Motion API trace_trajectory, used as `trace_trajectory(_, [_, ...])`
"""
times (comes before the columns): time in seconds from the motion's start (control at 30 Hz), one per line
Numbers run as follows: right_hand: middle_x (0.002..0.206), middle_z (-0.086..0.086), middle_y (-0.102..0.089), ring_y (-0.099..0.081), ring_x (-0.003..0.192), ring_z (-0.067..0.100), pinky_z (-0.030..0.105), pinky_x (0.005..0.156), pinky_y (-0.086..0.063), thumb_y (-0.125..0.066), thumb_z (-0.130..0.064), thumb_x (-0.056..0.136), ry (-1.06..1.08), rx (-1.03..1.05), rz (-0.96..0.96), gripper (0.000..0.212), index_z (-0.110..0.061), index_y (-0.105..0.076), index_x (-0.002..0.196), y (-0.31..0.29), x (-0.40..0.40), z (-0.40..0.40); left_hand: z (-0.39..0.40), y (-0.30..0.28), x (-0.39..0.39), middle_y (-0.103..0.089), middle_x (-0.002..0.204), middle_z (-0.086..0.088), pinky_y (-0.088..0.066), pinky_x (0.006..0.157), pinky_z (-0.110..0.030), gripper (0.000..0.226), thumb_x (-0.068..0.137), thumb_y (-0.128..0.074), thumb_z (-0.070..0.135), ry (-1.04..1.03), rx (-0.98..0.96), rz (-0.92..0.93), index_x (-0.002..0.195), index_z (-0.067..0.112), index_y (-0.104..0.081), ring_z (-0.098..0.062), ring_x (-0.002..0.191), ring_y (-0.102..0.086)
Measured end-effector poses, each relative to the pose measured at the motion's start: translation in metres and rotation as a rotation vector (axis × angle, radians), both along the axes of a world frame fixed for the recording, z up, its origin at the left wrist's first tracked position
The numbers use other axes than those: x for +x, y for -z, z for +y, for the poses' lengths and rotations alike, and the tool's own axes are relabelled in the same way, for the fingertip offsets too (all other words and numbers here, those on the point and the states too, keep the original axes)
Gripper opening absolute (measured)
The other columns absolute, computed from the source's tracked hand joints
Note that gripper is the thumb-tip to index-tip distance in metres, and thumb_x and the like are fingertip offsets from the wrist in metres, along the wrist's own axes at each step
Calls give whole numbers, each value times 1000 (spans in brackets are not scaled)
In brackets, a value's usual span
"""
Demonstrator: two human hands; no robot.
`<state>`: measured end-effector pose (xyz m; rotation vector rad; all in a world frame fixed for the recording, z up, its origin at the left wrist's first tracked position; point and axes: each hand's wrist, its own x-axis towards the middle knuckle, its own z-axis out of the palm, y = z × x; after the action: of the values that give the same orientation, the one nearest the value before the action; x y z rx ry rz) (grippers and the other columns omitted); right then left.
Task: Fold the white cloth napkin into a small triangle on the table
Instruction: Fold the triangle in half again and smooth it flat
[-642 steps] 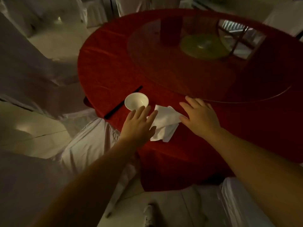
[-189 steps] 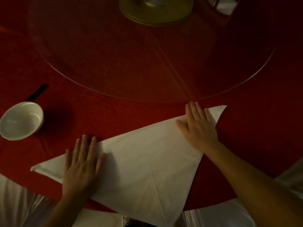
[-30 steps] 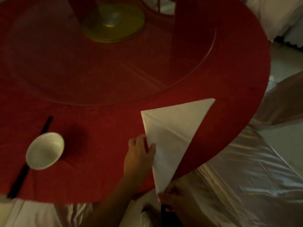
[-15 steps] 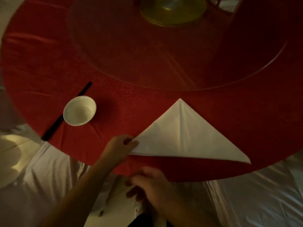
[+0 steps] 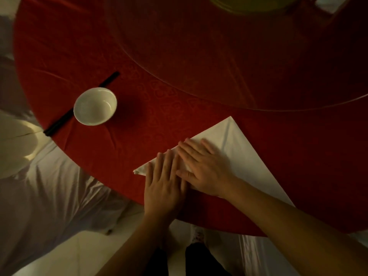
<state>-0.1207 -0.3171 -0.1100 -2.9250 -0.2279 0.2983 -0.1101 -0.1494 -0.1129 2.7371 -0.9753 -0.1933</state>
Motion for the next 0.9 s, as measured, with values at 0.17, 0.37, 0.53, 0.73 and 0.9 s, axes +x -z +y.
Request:
trace_trajectory(0.17, [161, 4, -8, 2, 147, 16, 48, 118, -1, 1, -66, 93, 135, -113, -42, 75, -17, 0, 149, 7, 6, -38, 1, 2, 2, -12, 158, -6, 0, 118, -46, 80, 92, -20, 67, -193, 87, 41, 151, 13, -16, -24, 147, 0])
trace_trajectory(0.37, [161, 6, -11, -2, 148, 19, 49, 118, -2, 2, -74, 87, 424, -133, -70, 89, -14, -8, 151, 11, 19, -86, 7, 3, 1, 3, 159, -9, 4, 118, -44, 106, 78, -15, 86, -299, 155, 84, 152, 11, -2, -24, 146, 9])
trace_trajectory(0.53, [162, 4, -7, 1, 148, 20, 49, 118, 3, 3, -74, 85, 445, -105, -45, 88, -16, -4, 152, 1, 19, -86, 6, -9, 2, 18, 157, -9, 9, 117, -44, 109, 72, -3, 88, -267, 191, 140, 150, 12, 12, -23, 143, 22])
trace_trajectory(0.73, [159, 8, -17, -6, 147, 23, 49, 117, -4, -5, -57, 97, 572, 37, -172, 69, -13, -17, 149, -18, -30, -48, -40, -30, 15, -3, 157, -11, -1, 117, -48, 65, 97, -14, 47, -3, -1, -14, 149, 8, -9, -26, 146, 6])
trace_trajectory(0.9, [158, 11, -21, -8, 147, 23, 44, 117, 0, -3, -49, 93, 630, 67, -86, 71, -9, -22, 149, -11, -61, -40, -108, -19, 41, 5, 155, -8, 5, 117, -42, 61, 93, 0, 44, 417, 106, -20, 145, 13, 1, -25, 146, 6])
